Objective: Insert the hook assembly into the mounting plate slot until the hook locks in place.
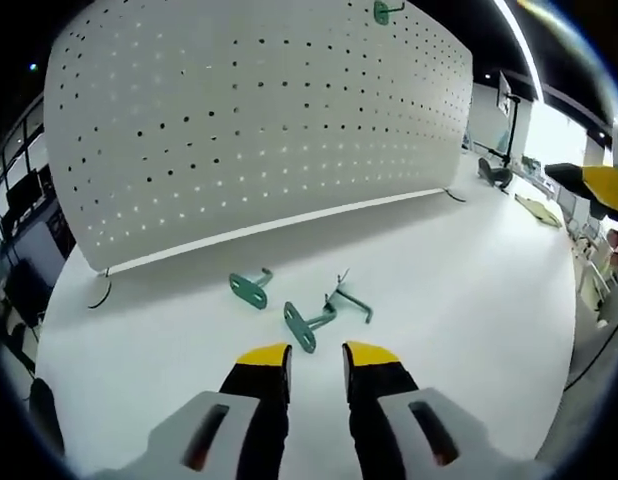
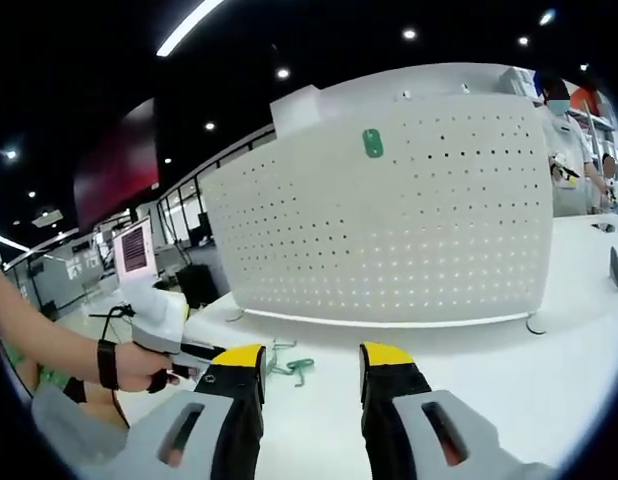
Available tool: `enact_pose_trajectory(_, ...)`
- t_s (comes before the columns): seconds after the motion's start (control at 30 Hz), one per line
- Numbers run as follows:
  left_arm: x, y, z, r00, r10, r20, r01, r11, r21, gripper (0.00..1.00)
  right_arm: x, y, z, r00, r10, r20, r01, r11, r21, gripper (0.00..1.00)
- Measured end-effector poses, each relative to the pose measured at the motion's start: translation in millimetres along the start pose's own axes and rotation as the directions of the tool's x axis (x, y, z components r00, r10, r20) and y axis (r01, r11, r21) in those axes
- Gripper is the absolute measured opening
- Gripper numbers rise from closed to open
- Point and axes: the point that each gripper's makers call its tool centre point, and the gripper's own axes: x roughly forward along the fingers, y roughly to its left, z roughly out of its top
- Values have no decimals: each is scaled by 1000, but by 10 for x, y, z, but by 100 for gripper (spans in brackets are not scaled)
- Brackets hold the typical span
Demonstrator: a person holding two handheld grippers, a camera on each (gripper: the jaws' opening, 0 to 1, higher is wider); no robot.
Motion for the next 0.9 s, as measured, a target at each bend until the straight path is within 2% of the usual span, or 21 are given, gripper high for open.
enact_pose_trajectory(0.17, 61, -10, 16, 1000, -9, -2, 9, 1000, 1, 17, -9, 9, 7, 1000, 4, 6, -4, 1000, 9, 38)
enact_pose_trajectory(0.4, 146, -4, -42, 999, -2, -39, 3, 1000, 24, 17, -31, -2, -25, 1000, 4, 0, -4, 1000, 26, 38)
enact_pose_trajectory(0.57, 156, 46, -14, 999, 12, -32, -12, 1000, 2, 15, -50, -13, -50, 1000, -2, -3, 3, 1000, 29, 38)
enact_pose_trajectory(0.9, 211, 28, -46, 998, -9, -59, 10, 1000, 11, 13, -57, -33, -22, 1000, -22, 5, 22, 1000, 18, 37)
